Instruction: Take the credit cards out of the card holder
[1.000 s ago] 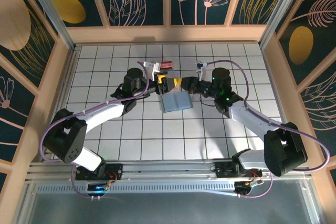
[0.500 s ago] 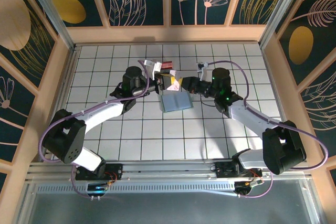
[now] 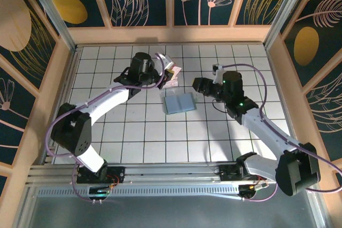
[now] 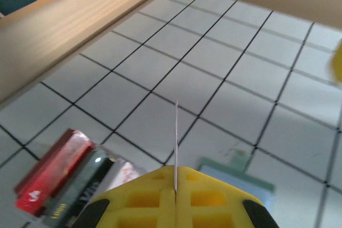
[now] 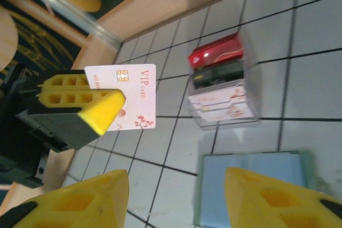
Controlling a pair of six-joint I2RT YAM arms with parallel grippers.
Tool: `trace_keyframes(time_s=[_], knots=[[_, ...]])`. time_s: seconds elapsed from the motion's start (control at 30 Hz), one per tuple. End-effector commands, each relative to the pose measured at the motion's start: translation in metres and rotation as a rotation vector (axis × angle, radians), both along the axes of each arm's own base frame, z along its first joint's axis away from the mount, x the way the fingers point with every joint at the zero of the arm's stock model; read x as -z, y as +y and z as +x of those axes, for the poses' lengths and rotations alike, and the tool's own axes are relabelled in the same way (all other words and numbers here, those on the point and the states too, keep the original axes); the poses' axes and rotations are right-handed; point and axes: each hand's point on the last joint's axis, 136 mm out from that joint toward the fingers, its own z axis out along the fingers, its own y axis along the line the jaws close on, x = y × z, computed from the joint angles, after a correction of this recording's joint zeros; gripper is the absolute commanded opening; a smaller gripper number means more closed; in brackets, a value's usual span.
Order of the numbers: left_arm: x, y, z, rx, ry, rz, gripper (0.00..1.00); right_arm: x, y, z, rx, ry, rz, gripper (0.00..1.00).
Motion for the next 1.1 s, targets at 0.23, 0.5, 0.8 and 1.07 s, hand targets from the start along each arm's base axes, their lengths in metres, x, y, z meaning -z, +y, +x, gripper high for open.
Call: trace_keyframes(time_s=[0.23,0.5,0.8,1.07], knots=[[0.049,0.01,0.048,0.166,-0.169,0.39,0.0,-0.022,-0.063,-0.002,0.29,-0.046,-0.136,0.55],[0.079,0.006,0.057,0.253,-0.112,0.472,0.0,-0.018,-0.08,-0.004,0.368,-0.018,-0.186,0.63],[0.11,0.008,0.06,0.297,-0.044,0.54,0.0,-0.016,-0.082,-0.003,0.381,-0.011,-0.189,0.65],[0.128,0.01,0.07,0.287,-0.021,0.59,0.0,-0.014,-0.081,-0.002,0.378,-0.006,-0.192,0.65]])
